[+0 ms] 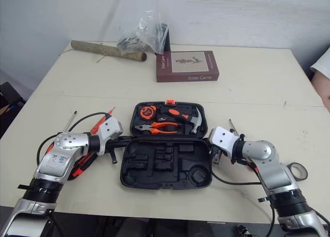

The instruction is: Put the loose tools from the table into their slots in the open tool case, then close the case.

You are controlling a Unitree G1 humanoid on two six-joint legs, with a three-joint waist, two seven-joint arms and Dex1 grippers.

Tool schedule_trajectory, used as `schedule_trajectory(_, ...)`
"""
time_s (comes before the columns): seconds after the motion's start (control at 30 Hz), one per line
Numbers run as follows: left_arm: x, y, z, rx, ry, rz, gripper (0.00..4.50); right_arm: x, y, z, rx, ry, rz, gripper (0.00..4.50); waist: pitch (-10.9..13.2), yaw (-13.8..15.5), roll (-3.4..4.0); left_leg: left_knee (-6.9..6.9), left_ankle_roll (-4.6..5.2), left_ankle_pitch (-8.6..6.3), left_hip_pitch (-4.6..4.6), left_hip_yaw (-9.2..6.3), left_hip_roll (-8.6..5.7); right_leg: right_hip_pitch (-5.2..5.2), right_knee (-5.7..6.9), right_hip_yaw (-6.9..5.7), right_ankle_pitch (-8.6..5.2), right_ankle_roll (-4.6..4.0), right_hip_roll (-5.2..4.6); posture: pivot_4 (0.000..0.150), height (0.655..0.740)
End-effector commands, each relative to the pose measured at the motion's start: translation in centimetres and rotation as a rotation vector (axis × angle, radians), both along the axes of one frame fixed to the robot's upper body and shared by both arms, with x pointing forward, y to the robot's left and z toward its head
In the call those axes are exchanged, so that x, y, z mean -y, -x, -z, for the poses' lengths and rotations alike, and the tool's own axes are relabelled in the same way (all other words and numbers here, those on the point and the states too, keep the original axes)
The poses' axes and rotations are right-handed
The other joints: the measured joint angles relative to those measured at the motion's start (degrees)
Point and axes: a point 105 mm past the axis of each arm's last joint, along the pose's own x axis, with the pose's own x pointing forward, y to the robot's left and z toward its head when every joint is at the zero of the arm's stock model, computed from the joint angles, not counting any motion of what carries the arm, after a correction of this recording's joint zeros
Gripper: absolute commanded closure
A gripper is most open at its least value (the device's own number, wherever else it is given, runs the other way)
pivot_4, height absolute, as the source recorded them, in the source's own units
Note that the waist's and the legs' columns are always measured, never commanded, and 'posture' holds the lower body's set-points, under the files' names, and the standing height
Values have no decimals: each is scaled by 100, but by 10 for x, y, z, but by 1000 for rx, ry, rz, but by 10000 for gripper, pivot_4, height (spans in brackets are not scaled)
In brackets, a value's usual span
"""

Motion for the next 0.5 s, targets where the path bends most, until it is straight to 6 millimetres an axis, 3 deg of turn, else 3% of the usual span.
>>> schedule_trajectory(0.03, 3, 5, 9, -22, -14, 15, 44458, -6, 5, 6, -24, 9, -41, 45000, 0, 4, 0, 0, 0, 0, 0, 0, 0, 0, 0, 0, 0, 0, 0, 1500, 7400)
schedule_trajectory(0.17, -9, 12, -9, 22, -13, 24, 44458, 9, 13, -16, 13, -18, -54, 45000, 1, 22, 1, -6, -1, -1, -2, -1, 0, 0, -7, -2, 0, 0, -2, 1500, 7400)
schedule_trajectory(0.27, -27, 33, -39, 59, 21, 45, 44458, 32, 31, -51, 43, -71, -100, 45000, 9, 22, 15, -16, -5, -4, -30, -2, 4, -23, -6, -5, -1, -2, -1, 1500, 7400)
schedule_trajectory(0.37, -45, 54, -68, 108, 97, 57, 44458, 51, 53, -68, 13, -98, -137, 45000, 16, 39, 23, -15, -3, -6, -48, -10, 6, -29, -16, -23, -1, -2, -4, 1500, 7400)
schedule_trajectory(0.43, -89, 60, -81, 171, 121, -73, 44458, 80, 63, -74, 13, -100, -72, 45000, 15, 45, 22, -13, -1, -9, -50, -22, 8, -15, -28, -40, -1, -2, -9, 1500, 7400)
schedule_trajectory(0.5, -128, 71, -79, 164, 88, -187, 44458, 102, 67, -77, 35, -106, 1, 45000, 16, 33, 21, -15, -1, -13, -41, -24, 11, -2, -56, -53, -2, -4, -9, 1500, 7400)
